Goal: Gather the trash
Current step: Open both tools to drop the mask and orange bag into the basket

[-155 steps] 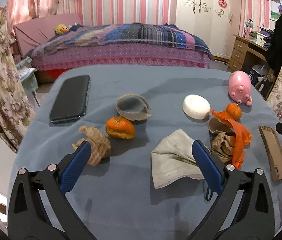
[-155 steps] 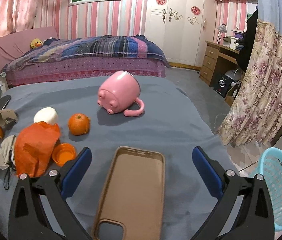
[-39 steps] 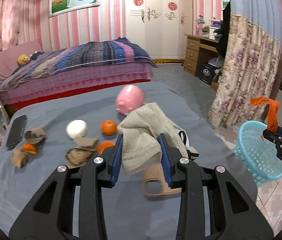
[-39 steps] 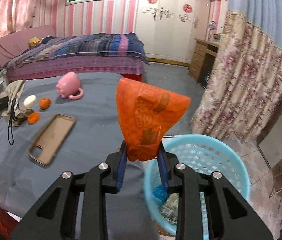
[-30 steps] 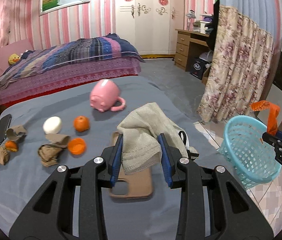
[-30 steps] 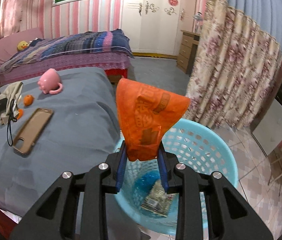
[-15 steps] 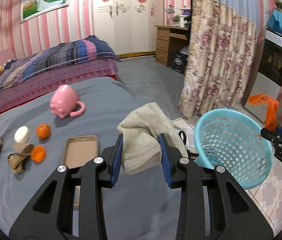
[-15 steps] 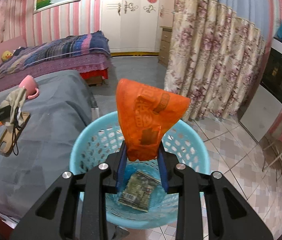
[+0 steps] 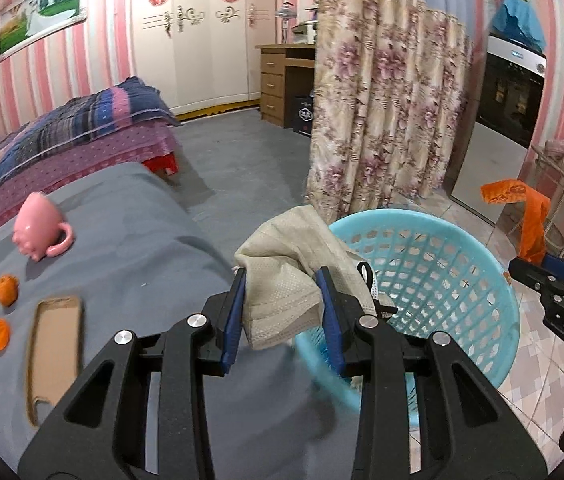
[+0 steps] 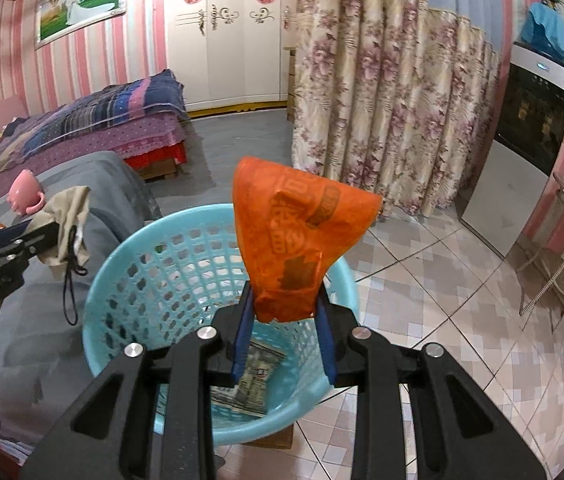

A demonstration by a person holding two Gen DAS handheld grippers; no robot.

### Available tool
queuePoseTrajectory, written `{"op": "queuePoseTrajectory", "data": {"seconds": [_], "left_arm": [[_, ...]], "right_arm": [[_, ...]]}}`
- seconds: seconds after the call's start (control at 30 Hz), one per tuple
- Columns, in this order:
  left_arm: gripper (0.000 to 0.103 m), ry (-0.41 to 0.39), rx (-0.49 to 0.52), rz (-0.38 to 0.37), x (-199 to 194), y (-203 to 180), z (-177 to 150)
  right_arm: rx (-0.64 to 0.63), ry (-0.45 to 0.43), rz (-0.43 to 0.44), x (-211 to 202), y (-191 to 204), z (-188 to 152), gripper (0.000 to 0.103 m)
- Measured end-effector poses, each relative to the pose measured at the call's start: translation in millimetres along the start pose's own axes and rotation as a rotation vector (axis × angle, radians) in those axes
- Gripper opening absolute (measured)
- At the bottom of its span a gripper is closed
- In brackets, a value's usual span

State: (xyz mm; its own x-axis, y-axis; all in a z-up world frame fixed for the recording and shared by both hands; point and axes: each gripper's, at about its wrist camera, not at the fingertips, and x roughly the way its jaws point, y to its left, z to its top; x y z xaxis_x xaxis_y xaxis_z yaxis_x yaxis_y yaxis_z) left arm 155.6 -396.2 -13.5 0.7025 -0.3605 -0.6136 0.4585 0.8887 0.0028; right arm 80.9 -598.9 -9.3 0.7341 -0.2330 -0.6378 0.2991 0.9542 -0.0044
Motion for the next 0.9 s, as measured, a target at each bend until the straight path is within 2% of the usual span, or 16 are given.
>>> {"op": "queuePoseTrajectory", "data": {"seconds": [0.2, 0.27, 0.33, 0.47, 0.73, 0.9], "left_arm": [[0.039, 0.014, 0.046, -0.022, 24, -25, 5], [0.054, 0.023, 0.051, -0.017, 28, -26, 5], [0.058, 0.025, 0.051, -0.003, 29, -25, 5], [0.076, 0.011, 0.028, 0.021, 25, -12, 5], [0.086, -0.04, -0.003, 0.087, 1, 20, 8], [0.089, -0.053, -0.029, 0.113, -13, 40, 5]], "right_arm": [[0.021, 0.009, -0.002, 9, -14, -4, 0.029], [0.022, 0.01, -0.003, 11, -15, -5, 0.029], [0.024, 0.009, -0.002, 12, -17, -5, 0.029], [0.019, 0.011, 0.0, 14, -15, -5, 0.029], [0.013, 0.024, 0.02, 25, 7, -10, 0.029], [0.026, 0.029, 0.021, 33, 24, -13, 0.031]]}}
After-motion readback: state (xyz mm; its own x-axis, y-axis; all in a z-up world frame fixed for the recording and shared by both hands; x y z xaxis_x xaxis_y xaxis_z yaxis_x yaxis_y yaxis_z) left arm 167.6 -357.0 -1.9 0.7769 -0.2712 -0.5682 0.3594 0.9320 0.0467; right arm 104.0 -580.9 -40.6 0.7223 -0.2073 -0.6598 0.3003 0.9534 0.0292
